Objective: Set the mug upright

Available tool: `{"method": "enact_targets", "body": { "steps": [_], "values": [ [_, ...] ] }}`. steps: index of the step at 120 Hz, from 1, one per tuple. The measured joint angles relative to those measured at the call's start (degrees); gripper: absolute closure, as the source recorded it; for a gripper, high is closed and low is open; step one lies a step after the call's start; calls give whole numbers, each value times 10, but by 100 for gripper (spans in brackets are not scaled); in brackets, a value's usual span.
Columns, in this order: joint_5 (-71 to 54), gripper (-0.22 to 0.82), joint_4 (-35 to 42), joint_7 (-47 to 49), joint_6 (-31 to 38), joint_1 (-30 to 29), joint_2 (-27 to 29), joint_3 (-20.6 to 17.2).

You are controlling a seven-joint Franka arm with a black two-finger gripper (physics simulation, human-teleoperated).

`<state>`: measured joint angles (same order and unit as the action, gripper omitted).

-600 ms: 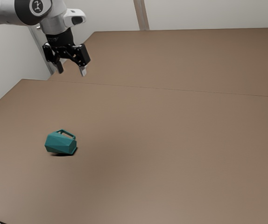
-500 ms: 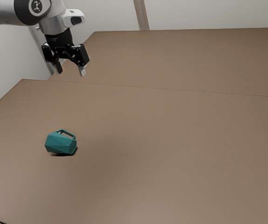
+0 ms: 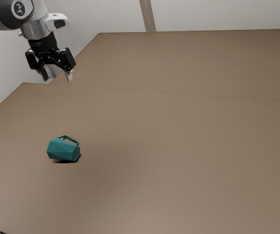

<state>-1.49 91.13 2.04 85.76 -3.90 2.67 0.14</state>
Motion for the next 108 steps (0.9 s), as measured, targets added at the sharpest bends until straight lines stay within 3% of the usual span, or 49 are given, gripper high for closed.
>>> {"method": "enact_targets", "body": {
  "steps": [63, 108],
  "values": [
    [123, 2, 116, -100, 75, -144, 17, 0],
    [203, 2, 236, -194, 167, -198, 50, 3]
  ]
}}
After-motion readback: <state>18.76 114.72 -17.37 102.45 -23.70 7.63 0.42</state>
